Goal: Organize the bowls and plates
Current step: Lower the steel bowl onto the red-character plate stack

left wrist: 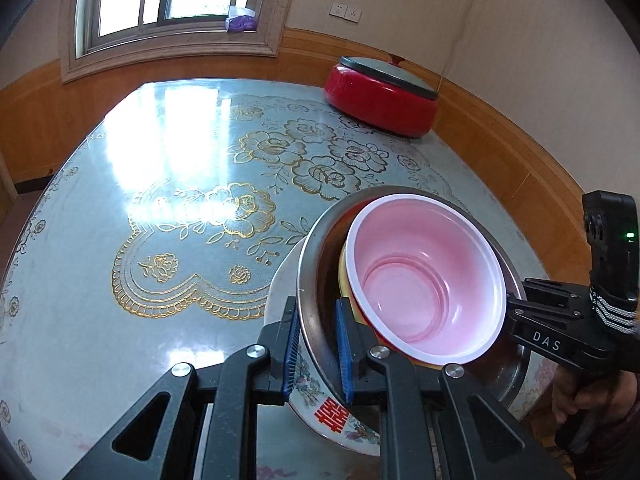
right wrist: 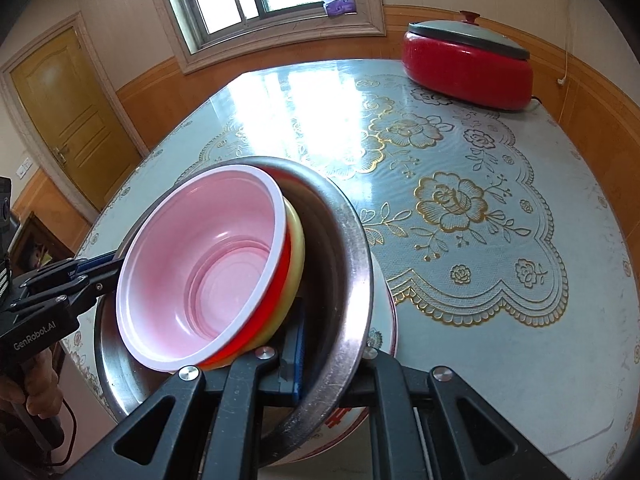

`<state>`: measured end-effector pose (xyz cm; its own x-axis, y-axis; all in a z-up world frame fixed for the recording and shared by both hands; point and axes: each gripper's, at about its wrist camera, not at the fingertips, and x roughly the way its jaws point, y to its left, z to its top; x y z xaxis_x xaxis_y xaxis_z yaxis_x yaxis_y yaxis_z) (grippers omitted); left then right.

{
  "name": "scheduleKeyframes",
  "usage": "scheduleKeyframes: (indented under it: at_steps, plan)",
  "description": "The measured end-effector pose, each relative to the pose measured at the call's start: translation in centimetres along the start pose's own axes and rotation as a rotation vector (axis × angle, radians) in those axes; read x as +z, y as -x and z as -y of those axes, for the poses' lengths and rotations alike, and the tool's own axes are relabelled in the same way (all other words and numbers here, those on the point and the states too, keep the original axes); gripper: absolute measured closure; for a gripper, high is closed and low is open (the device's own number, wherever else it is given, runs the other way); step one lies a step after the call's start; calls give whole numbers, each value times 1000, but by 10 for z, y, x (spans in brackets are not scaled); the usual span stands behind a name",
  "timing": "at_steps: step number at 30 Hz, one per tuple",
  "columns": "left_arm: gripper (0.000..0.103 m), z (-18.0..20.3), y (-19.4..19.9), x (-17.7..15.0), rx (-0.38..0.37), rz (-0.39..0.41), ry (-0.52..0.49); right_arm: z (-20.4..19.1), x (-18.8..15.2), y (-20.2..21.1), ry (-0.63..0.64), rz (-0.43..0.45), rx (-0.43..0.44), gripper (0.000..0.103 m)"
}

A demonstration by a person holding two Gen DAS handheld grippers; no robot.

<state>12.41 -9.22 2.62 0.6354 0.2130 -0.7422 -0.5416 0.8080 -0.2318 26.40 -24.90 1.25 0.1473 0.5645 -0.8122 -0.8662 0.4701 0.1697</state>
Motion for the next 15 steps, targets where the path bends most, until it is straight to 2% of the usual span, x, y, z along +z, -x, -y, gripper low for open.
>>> scheduleKeyframes:
  at_steps: [8,11,15]
  plan:
    - [87,-16,-18,15,-94,-62,-81,-9,-9,-13,-129,-17,-84,94]
    - [87,-21,-25,18,-156,-100,-125,-10,-18,-19,-181,-33,-134,94]
    - [87,-25,-32,14,-196,-131,-181,-15,-22,-13,-236,-4,-191,95]
